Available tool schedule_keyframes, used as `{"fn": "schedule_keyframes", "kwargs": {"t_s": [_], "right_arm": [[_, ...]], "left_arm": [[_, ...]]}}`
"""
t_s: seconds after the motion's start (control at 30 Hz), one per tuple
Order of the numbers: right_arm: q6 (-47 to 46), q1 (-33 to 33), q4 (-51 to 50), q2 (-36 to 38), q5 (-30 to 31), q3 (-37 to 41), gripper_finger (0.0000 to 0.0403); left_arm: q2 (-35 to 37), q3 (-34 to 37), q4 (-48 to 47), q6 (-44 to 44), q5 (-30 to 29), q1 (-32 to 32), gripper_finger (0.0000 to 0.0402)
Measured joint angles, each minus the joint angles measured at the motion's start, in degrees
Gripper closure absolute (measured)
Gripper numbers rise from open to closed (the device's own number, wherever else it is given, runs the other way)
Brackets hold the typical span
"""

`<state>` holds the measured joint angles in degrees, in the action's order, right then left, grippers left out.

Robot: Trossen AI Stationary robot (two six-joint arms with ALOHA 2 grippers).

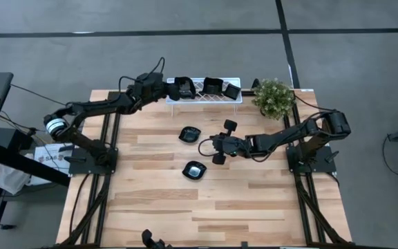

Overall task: Pick & Place Mini shaped plates
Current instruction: Stack the black leaf-shaped plate on top of the black leaf-shaped plate on the shelf

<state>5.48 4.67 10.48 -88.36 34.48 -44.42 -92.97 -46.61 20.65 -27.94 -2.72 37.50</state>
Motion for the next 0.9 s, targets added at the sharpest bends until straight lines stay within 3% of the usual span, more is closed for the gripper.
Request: {"fn": "schedule_keyframes", "kwargs": {"t_s": [0.4, 0.9], "right_arm": [[0.0, 0.0, 0.0, 0.0, 0.0, -0.02, 0.04], [-1.05, 0.0, -0.02, 0.0, 0.0, -0.02, 0.0402]], "left_arm": [[0.17, 0.02, 0.0, 0.94, 0.0, -0.04, 0.0388], [0.22, 0.04, 1.29, 4.13, 0.0, -0.83, 0.0329]]}}
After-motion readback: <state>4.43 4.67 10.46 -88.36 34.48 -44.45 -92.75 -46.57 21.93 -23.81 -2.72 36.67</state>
